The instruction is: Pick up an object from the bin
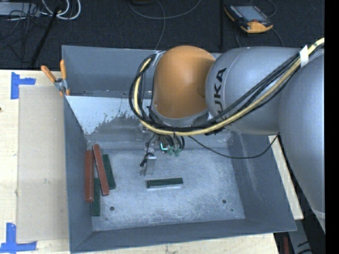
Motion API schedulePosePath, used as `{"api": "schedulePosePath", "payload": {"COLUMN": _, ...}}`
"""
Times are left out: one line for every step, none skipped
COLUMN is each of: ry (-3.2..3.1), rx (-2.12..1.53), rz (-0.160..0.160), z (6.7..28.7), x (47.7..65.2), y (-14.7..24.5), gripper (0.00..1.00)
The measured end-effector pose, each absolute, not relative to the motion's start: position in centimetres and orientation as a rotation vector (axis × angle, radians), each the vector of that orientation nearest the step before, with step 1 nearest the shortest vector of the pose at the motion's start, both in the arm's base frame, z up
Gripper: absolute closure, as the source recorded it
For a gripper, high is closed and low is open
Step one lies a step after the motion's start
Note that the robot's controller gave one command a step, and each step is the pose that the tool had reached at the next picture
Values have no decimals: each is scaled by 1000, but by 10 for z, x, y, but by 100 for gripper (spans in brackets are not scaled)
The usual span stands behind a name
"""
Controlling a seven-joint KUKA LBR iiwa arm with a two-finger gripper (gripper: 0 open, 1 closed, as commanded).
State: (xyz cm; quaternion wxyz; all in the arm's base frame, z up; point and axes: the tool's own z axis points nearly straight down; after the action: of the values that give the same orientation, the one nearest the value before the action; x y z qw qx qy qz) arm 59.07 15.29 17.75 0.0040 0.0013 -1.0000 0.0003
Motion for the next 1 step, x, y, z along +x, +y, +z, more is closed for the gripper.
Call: {"api": "schedulePosePath", "payload": {"ry": -3131, "rx": 72, "rz": 5, "z": 65, "x": 554, "y": 73, "gripper": 0}}
